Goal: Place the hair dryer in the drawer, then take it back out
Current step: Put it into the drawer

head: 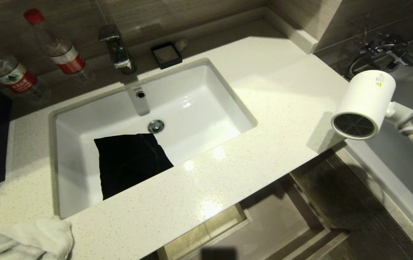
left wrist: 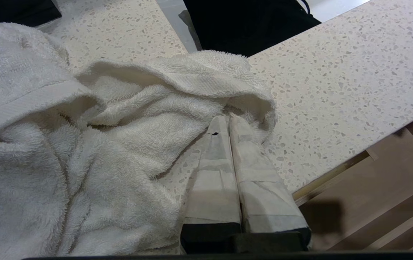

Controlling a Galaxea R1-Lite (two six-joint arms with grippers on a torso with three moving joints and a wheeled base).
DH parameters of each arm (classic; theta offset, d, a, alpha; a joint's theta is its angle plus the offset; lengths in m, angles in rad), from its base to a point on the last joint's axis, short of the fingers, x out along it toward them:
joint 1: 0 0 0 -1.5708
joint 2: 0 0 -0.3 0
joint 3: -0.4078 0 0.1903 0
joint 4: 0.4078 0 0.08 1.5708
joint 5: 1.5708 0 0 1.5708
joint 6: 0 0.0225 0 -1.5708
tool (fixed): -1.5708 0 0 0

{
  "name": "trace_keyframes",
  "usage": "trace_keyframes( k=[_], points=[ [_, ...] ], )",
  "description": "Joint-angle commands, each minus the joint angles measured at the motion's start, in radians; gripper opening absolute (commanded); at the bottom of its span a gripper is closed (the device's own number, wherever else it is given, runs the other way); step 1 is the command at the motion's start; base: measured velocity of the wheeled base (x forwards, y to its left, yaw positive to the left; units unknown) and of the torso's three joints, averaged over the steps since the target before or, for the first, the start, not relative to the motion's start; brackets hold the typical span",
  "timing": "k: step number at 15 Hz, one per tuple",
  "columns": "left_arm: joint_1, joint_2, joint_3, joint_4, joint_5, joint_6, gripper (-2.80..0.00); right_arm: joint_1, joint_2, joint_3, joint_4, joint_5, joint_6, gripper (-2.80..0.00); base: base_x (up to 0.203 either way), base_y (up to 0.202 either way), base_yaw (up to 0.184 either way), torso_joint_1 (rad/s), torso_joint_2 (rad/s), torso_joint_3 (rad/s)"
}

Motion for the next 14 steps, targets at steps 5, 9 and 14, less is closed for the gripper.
trace_keyframes(
  k=[5,9,14],
  points=[
    [0.0,0.0,0.0,0.0,0.0,0.0,-2.8,-0.003,-0.029,0.013,0.007,0.008,-0.006,-2.8,0.0,0.0,0.0,0.0,0.0,0.0],
    [0.0,-0.001,0.0,0.0,0.0,0.0,-2.8,-0.003,-0.037,0.021,0.007,0.006,-0.004,-2.8,0.0,0.0,0.0,-0.221,0.19,-0.037],
    [0.0,0.0,0.0,0.0,0.0,0.0,-2.8,-0.003,-0.047,0.011,0.001,0.006,-0.004,-2.8,0.0,0.0,0.0,-0.361,0.25,-0.103]
  ],
)
